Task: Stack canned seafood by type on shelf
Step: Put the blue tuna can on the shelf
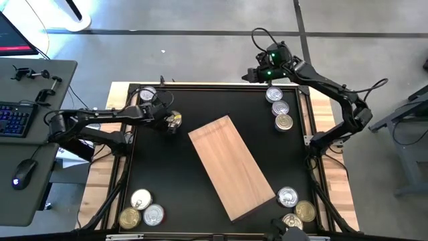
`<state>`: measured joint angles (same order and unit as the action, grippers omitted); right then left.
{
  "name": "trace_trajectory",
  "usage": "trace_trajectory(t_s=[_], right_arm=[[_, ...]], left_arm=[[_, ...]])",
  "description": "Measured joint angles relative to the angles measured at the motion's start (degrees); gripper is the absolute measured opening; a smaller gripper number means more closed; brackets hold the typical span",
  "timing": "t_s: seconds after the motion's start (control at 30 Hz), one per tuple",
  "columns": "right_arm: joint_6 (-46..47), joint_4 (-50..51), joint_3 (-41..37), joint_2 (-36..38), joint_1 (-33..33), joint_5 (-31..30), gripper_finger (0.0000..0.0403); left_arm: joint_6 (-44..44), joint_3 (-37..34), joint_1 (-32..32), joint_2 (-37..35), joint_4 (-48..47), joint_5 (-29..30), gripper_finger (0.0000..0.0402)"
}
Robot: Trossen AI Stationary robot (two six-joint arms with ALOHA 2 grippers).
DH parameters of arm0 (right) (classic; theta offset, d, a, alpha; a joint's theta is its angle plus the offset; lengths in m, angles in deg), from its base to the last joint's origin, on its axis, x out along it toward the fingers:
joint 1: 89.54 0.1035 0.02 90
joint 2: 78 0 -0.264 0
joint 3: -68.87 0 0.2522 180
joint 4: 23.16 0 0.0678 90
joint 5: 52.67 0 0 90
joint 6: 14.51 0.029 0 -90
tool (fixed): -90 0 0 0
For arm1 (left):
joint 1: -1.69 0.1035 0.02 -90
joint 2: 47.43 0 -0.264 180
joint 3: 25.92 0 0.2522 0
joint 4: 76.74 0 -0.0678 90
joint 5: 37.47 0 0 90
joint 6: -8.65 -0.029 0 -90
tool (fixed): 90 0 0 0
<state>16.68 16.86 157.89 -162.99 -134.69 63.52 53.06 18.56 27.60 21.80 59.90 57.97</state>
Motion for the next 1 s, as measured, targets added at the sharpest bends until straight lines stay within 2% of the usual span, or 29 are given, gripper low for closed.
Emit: trace_trajectory(t_s=[0.1,0.27,0.4,0.57,0.7,0.87,1.0], right_arm=[[2.1,-0.1,0.0,0.0,0.2,-0.1,0.0],[7.3,-3.2,0.0,0.0,0.2,-0.2,0.0],[10.2,-8.0,0.0,-0.2,1.4,-0.2,0.0],[12.4,-11.6,0.1,-0.3,3.8,0.5,0.0],[13.5,-11.7,0.1,-1.1,6.0,0.4,0.0],[14.7,-11.6,4.2,-6.6,8.8,0.6,0.0],[10.5,-7.5,14.9,-14.8,12.1,0.9,0.0]], left_arm=[[-0.8,0.1,0.0,3.1,8.3,0.8,0.0],[-1.5,2.3,0.0,10.6,16.9,3.0,0.0],[-5.8,8.2,0.1,14.5,14.4,1.2,0.0],[-15.1,16.8,2.2,10.4,5.7,3.2,0.0],[-21.6,19.3,6.2,5.0,4.0,7.1,0.0],[-23.1,18.4,13.2,2.2,1.0,1.6,0.0],[-23.2,16.6,14.8,1.6,-1.7,-1.1,0.0]])
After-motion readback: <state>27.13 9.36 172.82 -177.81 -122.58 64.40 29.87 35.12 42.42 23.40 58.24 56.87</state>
